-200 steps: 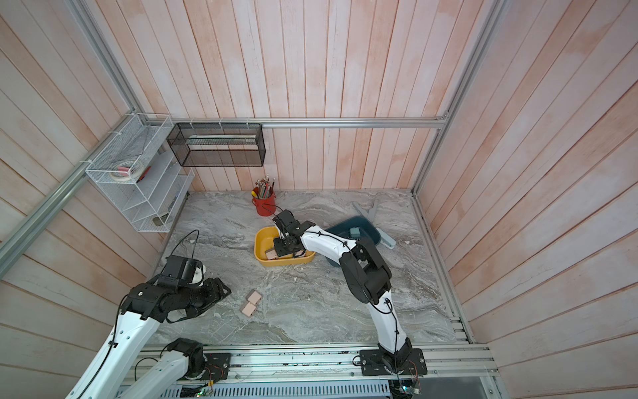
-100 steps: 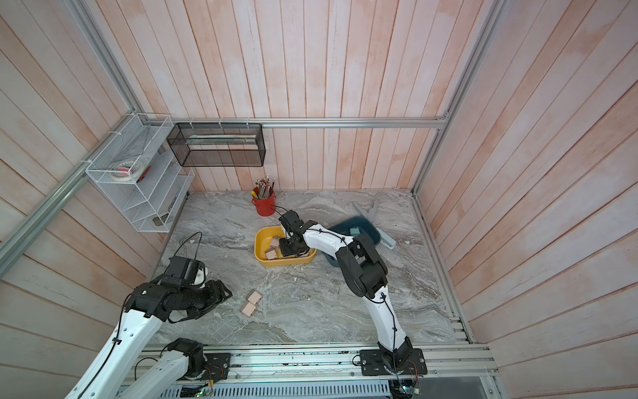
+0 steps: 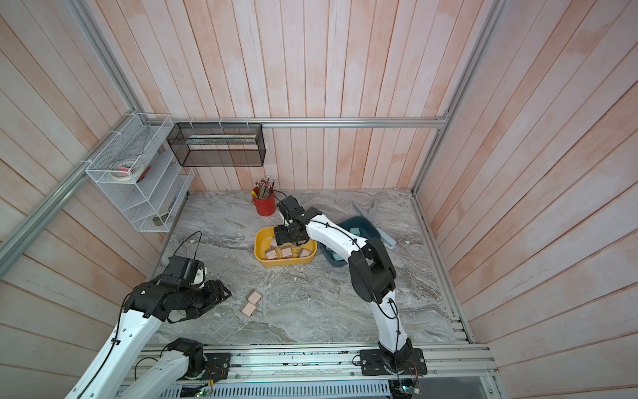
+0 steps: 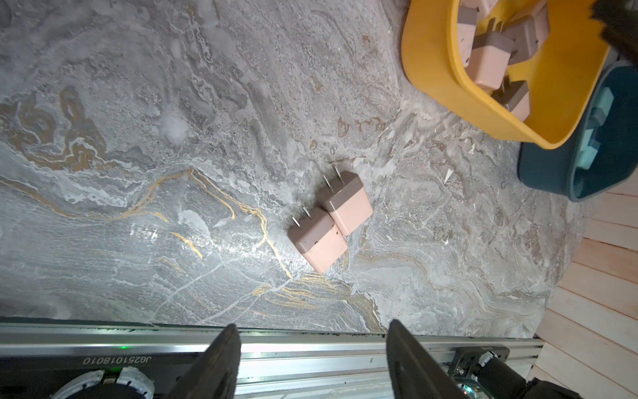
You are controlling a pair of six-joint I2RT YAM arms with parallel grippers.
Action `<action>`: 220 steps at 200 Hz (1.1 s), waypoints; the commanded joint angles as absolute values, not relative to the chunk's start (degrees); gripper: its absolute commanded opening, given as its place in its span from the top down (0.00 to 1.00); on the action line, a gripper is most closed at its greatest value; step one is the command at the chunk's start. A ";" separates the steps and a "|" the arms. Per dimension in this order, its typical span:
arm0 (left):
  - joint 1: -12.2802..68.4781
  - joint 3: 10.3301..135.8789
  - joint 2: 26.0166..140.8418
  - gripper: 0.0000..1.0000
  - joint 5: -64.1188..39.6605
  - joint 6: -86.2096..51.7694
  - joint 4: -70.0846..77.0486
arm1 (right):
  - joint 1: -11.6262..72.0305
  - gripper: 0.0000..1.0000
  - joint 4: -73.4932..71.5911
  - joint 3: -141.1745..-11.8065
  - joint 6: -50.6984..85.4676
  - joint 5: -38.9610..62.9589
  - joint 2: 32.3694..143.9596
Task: Place the plugs by color into the storage box
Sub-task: Place the plug in the storage box, then pick up the plug from the center of the board.
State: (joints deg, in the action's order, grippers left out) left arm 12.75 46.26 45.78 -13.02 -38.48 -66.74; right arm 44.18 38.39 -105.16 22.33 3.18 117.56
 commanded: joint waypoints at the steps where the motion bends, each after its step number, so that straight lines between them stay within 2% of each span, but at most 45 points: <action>1: 12.37 48.77 46.17 0.31 -11.01 -36.95 -66.81 | 50.55 0.25 43.21 -106.04 23.30 0.12 111.85; 36: 11.64 48.25 45.85 0.31 -9.76 -36.28 -67.74 | 61.89 0.23 43.47 -100.71 25.03 -1.67 110.66; 76: 9.57 48.08 43.18 0.31 -8.99 -37.09 -71.07 | 67.50 0.23 34.48 -91.11 31.11 -0.09 111.36; 143: 8.62 47.11 41.11 0.33 -7.75 -35.19 -73.74 | 68.74 0.23 28.95 -88.64 32.17 0.45 118.48; 220: 8.60 47.37 40.35 0.33 -9.66 -35.68 -74.00 | 67.36 0.24 26.72 -83.24 30.32 0.25 120.51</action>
State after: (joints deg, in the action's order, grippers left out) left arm 8.91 47.46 41.50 -8.97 -35.77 -73.21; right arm 68.07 26.63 -85.60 31.24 0.93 118.65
